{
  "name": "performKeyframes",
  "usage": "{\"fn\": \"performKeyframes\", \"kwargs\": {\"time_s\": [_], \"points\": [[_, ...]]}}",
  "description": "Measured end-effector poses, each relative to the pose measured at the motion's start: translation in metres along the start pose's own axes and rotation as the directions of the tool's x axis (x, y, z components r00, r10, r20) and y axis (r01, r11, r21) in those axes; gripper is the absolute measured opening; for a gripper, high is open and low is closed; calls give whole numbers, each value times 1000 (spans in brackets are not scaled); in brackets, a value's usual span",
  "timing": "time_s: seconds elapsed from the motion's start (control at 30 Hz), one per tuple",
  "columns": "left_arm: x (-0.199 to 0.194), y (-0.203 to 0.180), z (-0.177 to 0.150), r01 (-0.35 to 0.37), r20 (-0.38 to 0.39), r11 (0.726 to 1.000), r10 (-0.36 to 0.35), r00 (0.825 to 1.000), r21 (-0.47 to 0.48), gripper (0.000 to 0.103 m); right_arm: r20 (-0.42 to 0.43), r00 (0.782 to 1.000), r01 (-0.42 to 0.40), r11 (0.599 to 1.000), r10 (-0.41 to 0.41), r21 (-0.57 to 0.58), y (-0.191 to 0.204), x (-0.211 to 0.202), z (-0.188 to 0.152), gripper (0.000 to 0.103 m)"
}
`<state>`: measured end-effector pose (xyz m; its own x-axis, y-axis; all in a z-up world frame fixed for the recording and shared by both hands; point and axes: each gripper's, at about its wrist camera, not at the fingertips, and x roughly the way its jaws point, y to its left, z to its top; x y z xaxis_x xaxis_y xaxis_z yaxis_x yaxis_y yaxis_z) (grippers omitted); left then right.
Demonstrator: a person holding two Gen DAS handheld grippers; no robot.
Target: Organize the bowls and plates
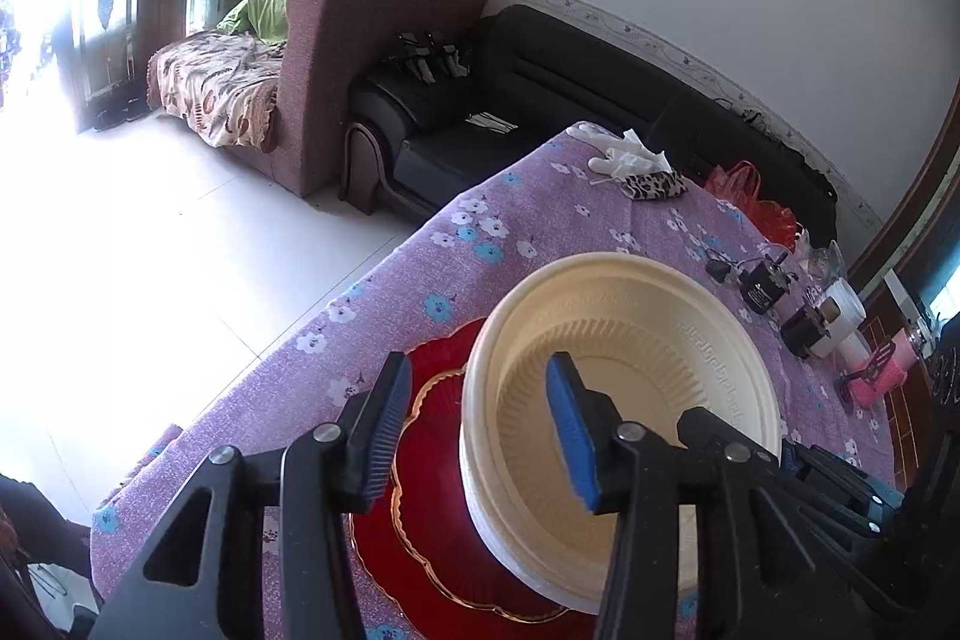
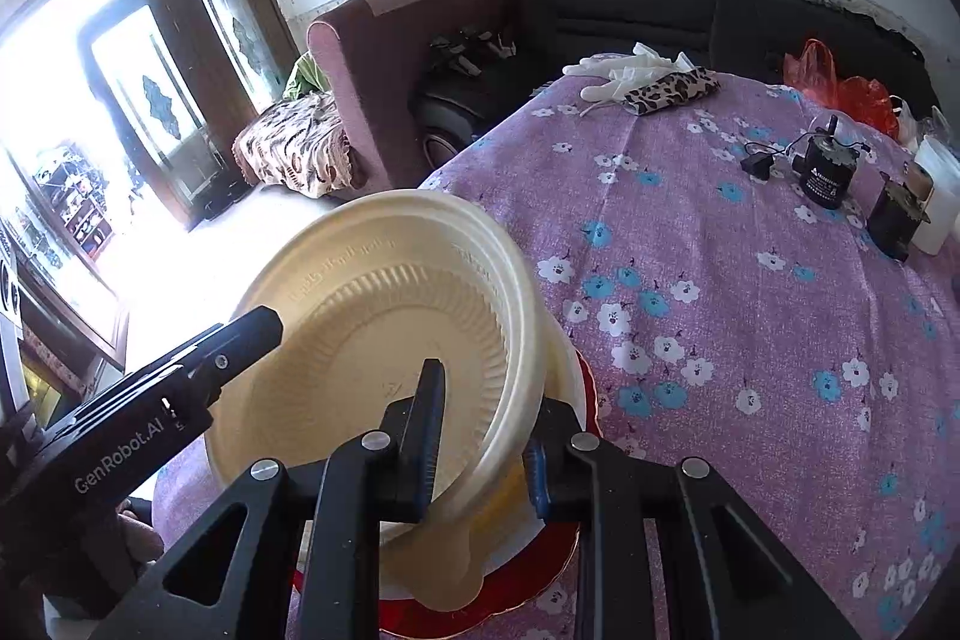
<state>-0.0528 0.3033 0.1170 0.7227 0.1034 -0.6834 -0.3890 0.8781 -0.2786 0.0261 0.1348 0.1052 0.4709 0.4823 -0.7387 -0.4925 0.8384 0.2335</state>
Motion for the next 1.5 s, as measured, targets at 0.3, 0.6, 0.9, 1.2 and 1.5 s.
{"fn": "performKeyframes", "kwargs": {"time_s": [0.3, 0.6, 0.9, 1.2, 1.5], "points": [[-24, 0, 0, -83, 104, 996, 80, 991, 25, 65, 59, 998, -9, 1000, 7, 22, -1, -5, -2, 51], [-53, -7, -5, -121, 180, 991, 110, 977, 52, 74, 160, 987, 30, 1000, -28, -10, 8, -35, -3, 67], [-64, -13, -15, -111, 175, 992, 99, 979, 56, 74, 199, 979, 34, 999, -39, 28, -5, -64, -18, 68], [-72, -26, -38, -28, 140, 997, 19, 990, 67, 78, 208, 972, 101, 994, -106, 35, -12, -90, -61, 77], [-132, -43, -70, -34, 351, 997, 7, 936, 72, 93, 224, 962, 146, 987, -157, 65, -24, -118, -103, 79]]}}
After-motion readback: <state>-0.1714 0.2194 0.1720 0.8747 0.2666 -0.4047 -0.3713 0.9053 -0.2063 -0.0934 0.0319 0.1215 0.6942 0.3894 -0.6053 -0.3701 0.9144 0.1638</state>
